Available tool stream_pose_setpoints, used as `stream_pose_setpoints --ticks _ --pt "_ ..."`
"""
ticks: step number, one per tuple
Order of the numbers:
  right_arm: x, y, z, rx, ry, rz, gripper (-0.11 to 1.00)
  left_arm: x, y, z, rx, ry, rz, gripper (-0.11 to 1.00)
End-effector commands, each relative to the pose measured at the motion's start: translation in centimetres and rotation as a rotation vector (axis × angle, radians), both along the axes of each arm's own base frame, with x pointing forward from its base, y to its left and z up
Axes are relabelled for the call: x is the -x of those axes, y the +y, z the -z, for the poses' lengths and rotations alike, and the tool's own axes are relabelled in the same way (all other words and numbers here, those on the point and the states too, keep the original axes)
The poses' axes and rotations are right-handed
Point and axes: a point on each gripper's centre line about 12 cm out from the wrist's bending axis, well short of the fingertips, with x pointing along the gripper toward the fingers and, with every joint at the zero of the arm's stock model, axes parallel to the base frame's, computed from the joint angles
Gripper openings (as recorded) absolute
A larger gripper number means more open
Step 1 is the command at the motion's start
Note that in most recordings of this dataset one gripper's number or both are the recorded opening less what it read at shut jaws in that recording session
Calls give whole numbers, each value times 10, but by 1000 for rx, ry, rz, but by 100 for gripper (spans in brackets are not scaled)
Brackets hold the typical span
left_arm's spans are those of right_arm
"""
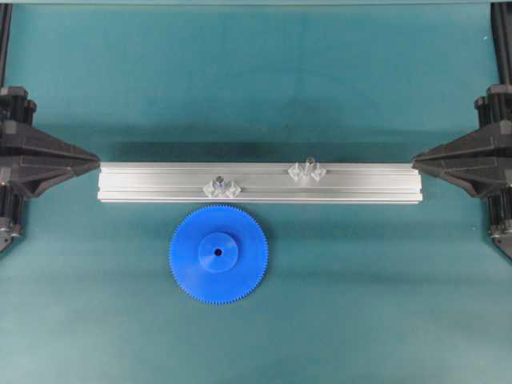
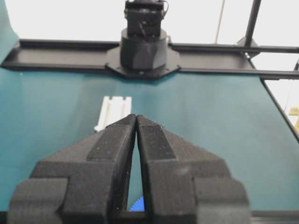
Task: Insert the large gear onto the shaft.
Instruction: 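Move the left gripper over the large blue gear's hub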
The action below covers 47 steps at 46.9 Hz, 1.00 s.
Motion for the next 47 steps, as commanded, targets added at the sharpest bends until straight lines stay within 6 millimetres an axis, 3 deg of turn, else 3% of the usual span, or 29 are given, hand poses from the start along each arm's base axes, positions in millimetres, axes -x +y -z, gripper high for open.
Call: stream_pose_setpoints --ticks 1,6,12,19,26,37,47 --pt "-4 0 -12 -9 -25 2 16 -16 -2 -9 40 37 14 11" --pt "-11 0 -7 -53 72 2 28 -33 -4 -17 78 108 21 17" --pt "-19 -1 -9 -65 144 6 23 -47 -8 -22 81 145 36 4" --pt "-23 -1 -10 -68 176 8 22 -63 -13 -29 70 167 51 2" --pt "-28 -2 0 -69 247 10 22 -77 -18 -13 54 286 63 2" --pt "-36 -5 12 -72 332 28 23 -92 -20 -21 98 371 56 2" --pt "-40 -9 29 -75 431 46 25 -106 -22 -4 92 434 57 2"
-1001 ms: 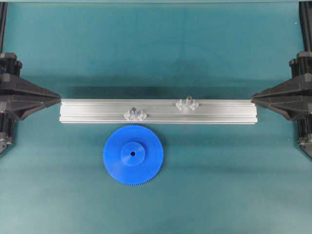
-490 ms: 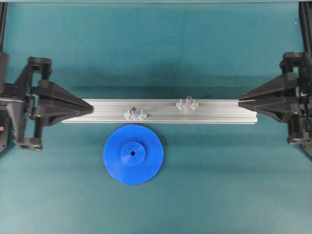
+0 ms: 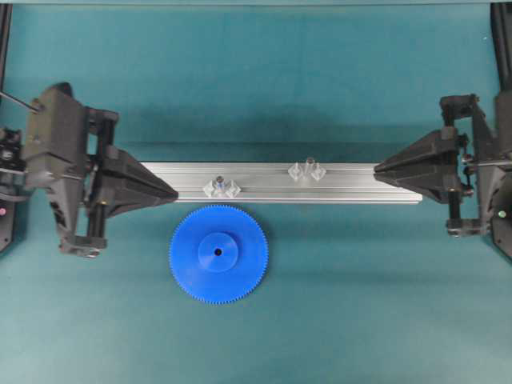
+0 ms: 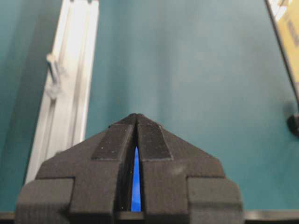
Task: Insert the large gear onto the shaft.
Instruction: 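Move the left gripper over the large blue gear's hub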
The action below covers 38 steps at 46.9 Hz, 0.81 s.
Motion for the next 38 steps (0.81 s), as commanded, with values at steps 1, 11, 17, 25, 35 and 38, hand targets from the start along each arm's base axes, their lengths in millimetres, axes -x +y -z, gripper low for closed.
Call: stream_pose_setpoints --ticks 1,11,17,25,35,38 --pt "-5 -2 -7 -7 -6 12 25 -11 -4 -5 -5 -11 13 2" --pt "-3 -3 -3 -10 21 16 34 -27 -7 14 -13 56 19 2" --pt "0 -3 0 -13 55 15 48 -30 -7 21 -12 76 18 4" --pt "3 -2 6 -33 117 20 71 -36 -7 38 -10 155 12 28" --pt "6 -2 11 -60 159 31 83 -46 -8 63 3 246 3 85" --pt "6 -2 12 -64 168 31 83 -48 -8 69 20 277 -8 92"
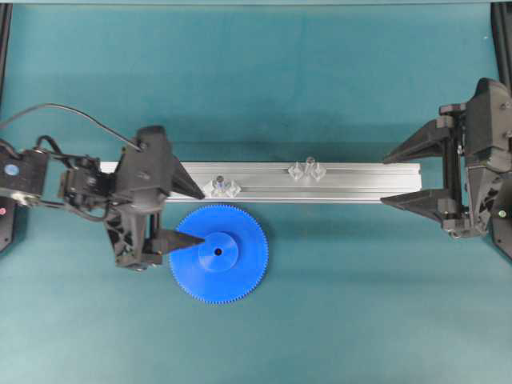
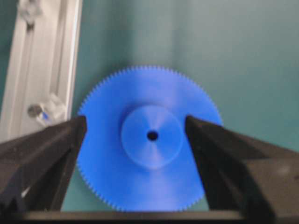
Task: Insert the large gear onto the shaft.
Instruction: 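Move the left gripper over the large blue gear's hub, then lower the left gripper and close it on the blue gear's hub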
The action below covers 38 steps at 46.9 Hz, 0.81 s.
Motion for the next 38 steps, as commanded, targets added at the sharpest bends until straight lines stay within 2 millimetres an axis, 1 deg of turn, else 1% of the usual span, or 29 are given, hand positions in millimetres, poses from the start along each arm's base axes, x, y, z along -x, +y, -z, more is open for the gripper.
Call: stream_pose_setpoints --ticks 1,7,16,20,26,32,38 --pt "-3 0 -8 -13 -17 9 83 -7 -2 -4 19 1 -11 92" --pt "-2 0 -7 -19 -8 11 83 -13 -6 6 28 38 -12 90" --pt "0 0 -2 -21 4 12 83 -24 -10 23 13 192 -6 90" --pt "1 1 1 -25 13 13 83 -30 -11 29 1 265 -6 91" --pt "4 1 4 -44 16 25 83 -46 -12 35 -17 320 4 92" --pt "11 1 2 -53 -9 31 83 -61 -15 42 -27 344 15 92" --pt "24 2 -1 -55 -46 30 83 -69 -16 46 -28 352 16 92"
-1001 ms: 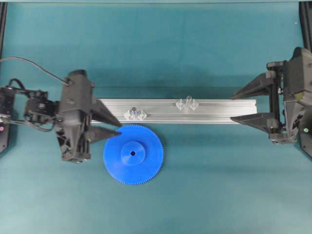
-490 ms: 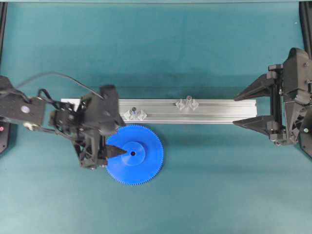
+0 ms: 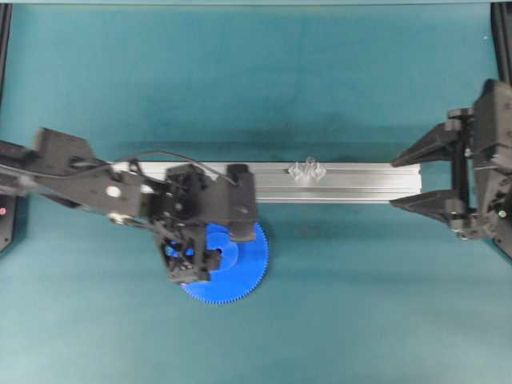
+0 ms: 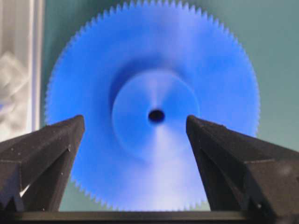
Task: Insert the large gear onto the shaft.
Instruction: 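Lower the left gripper and close it on the blue gear's hub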
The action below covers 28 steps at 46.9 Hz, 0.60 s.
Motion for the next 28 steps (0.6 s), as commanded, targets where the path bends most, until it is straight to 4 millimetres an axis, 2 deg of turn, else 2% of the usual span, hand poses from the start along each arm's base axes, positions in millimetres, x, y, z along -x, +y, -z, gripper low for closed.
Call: stream_pose_setpoints --ticks 1,9,14,28 --pt "6 1 -9 -8 -42 2 83 -10 -5 -14 2 -38 11 92" --pt "24 2 -8 -25 -25 7 83 -3 -10 -4 -7 52 22 92" --pt "32 3 -7 -31 -13 9 83 -2 -15 -5 -6 58 31 92" --pt "31 3 -6 -31 -10 10 83 -14 -22 -6 -6 47 44 92"
